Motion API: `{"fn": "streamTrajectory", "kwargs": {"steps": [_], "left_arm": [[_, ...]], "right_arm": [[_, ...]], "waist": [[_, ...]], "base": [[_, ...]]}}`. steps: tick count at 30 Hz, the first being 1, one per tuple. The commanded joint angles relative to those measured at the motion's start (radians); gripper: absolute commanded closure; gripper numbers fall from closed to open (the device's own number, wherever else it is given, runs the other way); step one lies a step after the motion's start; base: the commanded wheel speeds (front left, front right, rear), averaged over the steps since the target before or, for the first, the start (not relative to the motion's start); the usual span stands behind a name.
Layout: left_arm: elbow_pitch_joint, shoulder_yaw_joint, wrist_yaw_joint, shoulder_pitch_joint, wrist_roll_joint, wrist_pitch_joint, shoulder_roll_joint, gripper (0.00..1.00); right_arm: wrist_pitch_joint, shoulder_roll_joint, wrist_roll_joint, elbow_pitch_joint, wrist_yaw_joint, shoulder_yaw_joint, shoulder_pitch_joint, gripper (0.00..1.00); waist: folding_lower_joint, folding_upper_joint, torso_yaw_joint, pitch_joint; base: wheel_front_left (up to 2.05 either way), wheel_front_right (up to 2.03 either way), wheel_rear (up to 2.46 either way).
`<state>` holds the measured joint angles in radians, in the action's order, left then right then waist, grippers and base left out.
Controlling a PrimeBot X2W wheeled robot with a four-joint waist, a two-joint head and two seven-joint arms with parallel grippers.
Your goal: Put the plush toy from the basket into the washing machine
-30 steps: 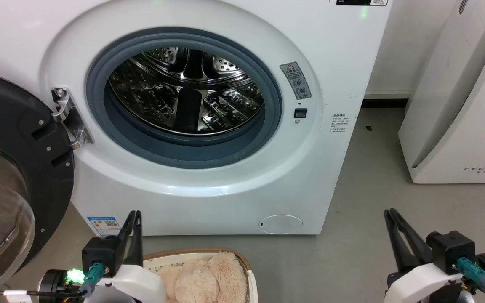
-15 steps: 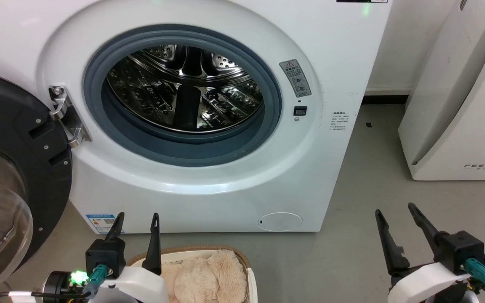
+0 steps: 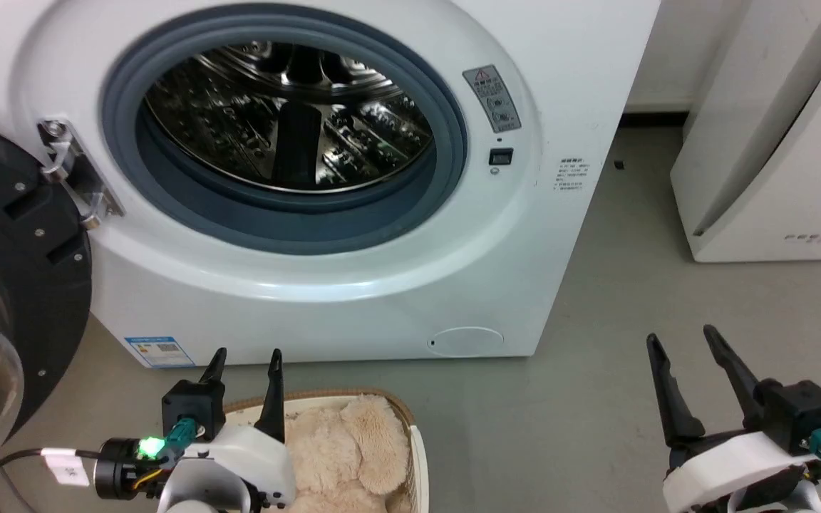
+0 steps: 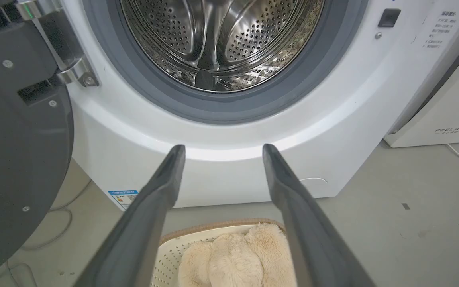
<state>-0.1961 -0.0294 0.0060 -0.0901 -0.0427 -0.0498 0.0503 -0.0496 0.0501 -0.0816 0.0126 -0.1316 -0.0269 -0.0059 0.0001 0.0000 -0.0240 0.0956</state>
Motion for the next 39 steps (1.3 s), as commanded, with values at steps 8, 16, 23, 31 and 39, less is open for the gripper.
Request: {"fn": "streamTrajectory", "kwargs": {"steps": [8,16,23,31,39], "left_arm": [[-0.141,-0.014,-0.017,-0.098,-0.02,-0.011,0.007,0.0],[-0.245,-0.041,-0.027,-0.17,-0.024,0.026,0.012,0.0],[-0.321,-0.059,-0.024,-0.218,-0.033,0.069,0.029,0.0],[-0.404,-0.082,-0.031,-0.278,-0.044,0.113,0.038,0.0],[-0.486,-0.119,-0.029,-0.346,-0.042,0.132,0.05,0.0]], "right_arm": [[-0.025,0.0,-0.031,0.019,0.0,-0.011,-0.048,0.0],[-0.041,0.0,-0.052,0.038,0.0,-0.017,-0.087,0.0],[-0.056,0.0,-0.075,0.059,0.0,-0.021,-0.116,0.0],[-0.073,0.0,-0.102,0.084,0.0,-0.029,-0.146,0.0],[-0.089,0.0,-0.124,0.118,0.0,-0.032,-0.18,0.0]], "waist": [[0.0,0.0,-0.019,0.088],[0.0,0.0,-0.031,0.187],[0.0,0.0,-0.046,0.278],[0.0,0.0,-0.056,0.382],[0.0,0.0,-0.058,0.476]], "base": [[0.0,0.0,0.0],[0.0,0.0,0.0],[0.0,0.0,0.0],[0.0,0.0,0.0],[0.0,0.0,0.0]]}}
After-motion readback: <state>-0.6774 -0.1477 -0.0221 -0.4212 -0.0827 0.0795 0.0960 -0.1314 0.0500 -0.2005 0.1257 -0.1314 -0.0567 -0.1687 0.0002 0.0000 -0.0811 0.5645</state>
